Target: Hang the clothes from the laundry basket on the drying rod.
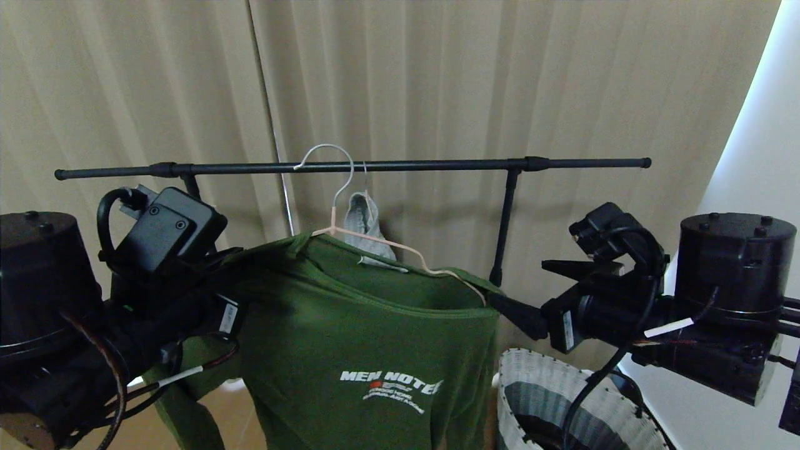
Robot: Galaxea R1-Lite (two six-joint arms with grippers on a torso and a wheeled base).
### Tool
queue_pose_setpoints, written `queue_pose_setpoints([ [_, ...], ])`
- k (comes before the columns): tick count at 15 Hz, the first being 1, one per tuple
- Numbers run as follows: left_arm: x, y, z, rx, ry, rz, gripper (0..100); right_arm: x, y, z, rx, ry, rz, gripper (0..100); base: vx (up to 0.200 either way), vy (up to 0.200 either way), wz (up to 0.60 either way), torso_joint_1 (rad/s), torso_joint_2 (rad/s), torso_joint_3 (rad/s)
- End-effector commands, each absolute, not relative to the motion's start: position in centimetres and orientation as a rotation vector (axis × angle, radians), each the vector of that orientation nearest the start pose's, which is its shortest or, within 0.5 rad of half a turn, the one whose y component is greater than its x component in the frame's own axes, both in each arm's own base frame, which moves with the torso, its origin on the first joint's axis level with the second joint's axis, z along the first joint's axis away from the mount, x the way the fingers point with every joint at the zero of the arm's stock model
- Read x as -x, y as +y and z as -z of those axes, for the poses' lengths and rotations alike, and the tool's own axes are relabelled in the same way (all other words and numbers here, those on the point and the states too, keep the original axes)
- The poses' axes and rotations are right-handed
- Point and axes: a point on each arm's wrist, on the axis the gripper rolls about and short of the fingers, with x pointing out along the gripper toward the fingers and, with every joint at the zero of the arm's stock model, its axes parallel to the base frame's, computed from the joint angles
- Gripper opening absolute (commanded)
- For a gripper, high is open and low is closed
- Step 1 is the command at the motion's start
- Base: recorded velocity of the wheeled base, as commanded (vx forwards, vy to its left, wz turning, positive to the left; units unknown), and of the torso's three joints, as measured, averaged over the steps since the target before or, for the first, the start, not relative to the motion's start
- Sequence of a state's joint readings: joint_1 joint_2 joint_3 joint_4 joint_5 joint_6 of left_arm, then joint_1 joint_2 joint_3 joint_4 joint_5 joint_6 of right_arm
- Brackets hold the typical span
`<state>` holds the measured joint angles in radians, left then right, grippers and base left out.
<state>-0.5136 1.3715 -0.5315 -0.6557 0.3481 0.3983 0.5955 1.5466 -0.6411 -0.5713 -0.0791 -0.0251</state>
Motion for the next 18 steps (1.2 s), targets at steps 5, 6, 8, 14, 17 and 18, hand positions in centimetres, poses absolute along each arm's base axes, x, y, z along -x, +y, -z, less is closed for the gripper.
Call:
queue_pose_setpoints([
  [5,-18.8,-10.3,-20.0,-0.388,0.124,0.205,0,-20.6,15.7,-20.9,0.227,0.169,-0.638,100,0.000,0.000,0.00,0.000,0.00,0.000],
  [6,-18.5,-10.8,-20.0,-0.367,0.119,0.228,0,-20.8,16.2,-21.1,0.239,0.154,-0.648,100,0.000,0.000,0.00,0.000,0.00,0.000],
  [8,-18.1,-11.4,-20.1,-0.350,0.112,0.262,0,-21.9,17.1,-21.6,0.259,0.130,-0.649,100,0.000,0.000,0.00,0.000,0.00,0.000],
  [14,-18.0,-13.1,-20.0,-0.331,0.047,0.318,0,-23.8,18.6,-22.2,0.361,0.074,-0.642,100,0.000,0.000,0.00,0.000,0.00,0.000],
  [17,-17.8,-13.4,-19.9,-0.338,0.049,0.337,0,-24.8,19.1,-22.2,0.408,0.055,-0.639,100,0.000,0.000,0.00,0.000,0.00,0.000],
  [18,-17.7,-13.5,-19.8,-0.339,0.050,0.342,0,-25.1,19.4,-22.0,0.429,0.053,-0.640,100,0.000,0.000,0.00,0.000,0.00,0.000],
])
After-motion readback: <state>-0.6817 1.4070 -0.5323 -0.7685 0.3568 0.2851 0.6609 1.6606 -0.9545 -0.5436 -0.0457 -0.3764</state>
